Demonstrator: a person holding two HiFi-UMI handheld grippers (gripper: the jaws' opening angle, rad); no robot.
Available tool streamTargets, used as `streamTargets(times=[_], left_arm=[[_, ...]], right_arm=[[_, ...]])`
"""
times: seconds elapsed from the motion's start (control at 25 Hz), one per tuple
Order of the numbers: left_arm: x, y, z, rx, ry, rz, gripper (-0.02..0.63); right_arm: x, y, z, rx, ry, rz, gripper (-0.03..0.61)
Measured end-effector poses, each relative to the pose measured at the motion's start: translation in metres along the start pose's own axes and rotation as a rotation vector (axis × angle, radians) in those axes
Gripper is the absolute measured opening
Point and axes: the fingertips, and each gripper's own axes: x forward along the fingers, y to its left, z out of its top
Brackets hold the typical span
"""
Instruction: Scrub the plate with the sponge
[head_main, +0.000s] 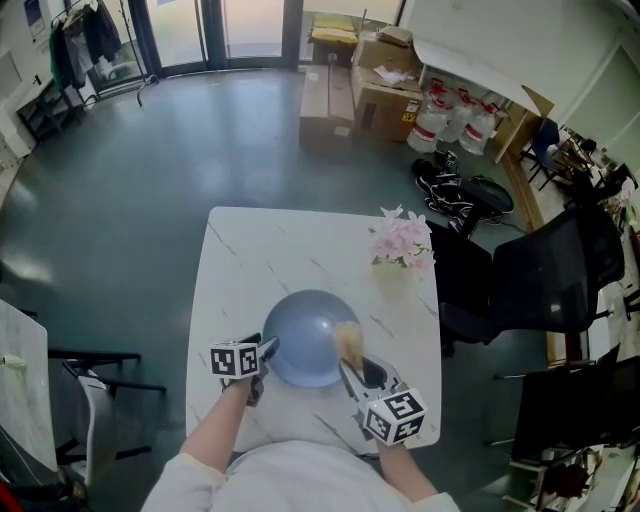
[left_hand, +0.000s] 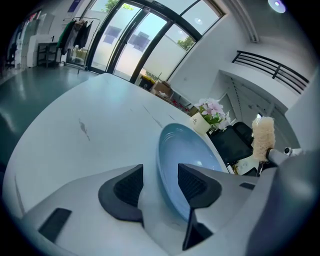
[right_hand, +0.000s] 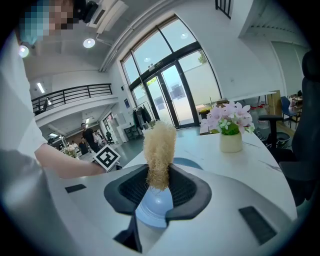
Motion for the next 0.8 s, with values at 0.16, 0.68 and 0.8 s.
streamTargets(times=[0.16, 0.68, 0.8], left_arm=[[-0.0002, -0.0005, 0.0001, -0.006, 0.006, -0.001, 0.228], [0.0070, -0.0008, -0.0059, -0.003, 0.051, 0.009, 0.072], [0.0071, 0.0000, -0.0048, -0.016, 0.042, 0.014, 0.059]], right_arm=[[0.0002, 0.0010, -0.0007, 0.001, 0.003, 0.002, 0.118], [-0.0015, -0.0021, -0.0028, 0.006, 0.006, -0.008, 0.118], [-0.0010, -0.0014, -0.0026, 0.007, 0.005, -0.007, 0.118]])
